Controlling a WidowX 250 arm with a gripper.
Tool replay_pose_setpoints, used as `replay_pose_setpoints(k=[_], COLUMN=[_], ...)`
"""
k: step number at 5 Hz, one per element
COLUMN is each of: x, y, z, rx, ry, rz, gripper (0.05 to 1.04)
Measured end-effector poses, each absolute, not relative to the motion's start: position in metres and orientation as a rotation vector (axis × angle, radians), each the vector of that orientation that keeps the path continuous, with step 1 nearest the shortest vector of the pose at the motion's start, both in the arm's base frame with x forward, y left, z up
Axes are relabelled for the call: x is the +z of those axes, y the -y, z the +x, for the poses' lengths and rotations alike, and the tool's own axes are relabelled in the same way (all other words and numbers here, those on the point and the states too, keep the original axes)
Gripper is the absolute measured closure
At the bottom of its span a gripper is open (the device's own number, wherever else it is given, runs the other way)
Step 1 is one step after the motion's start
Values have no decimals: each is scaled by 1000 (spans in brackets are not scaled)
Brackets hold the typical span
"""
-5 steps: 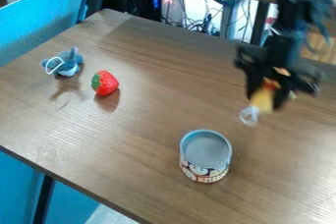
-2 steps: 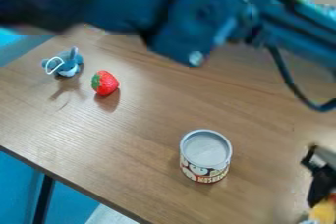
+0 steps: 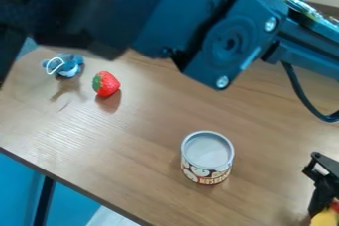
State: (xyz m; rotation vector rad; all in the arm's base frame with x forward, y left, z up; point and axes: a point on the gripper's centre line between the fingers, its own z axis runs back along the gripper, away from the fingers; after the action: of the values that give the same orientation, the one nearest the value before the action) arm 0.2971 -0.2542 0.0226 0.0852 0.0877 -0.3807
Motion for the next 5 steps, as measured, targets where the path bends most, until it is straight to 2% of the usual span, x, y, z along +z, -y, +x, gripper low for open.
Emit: replay_pose_setpoints(k=[1, 2, 3, 4, 5], x=[24, 46, 95, 124, 145], y=[237, 223, 214, 188, 147], z=[292, 285, 288, 293, 292], rx=[-343, -285, -208, -90, 43], ry=[-82, -16, 126, 198, 230], rz=[73, 57, -30, -147, -65], gripper=[243, 79, 79, 83, 83])
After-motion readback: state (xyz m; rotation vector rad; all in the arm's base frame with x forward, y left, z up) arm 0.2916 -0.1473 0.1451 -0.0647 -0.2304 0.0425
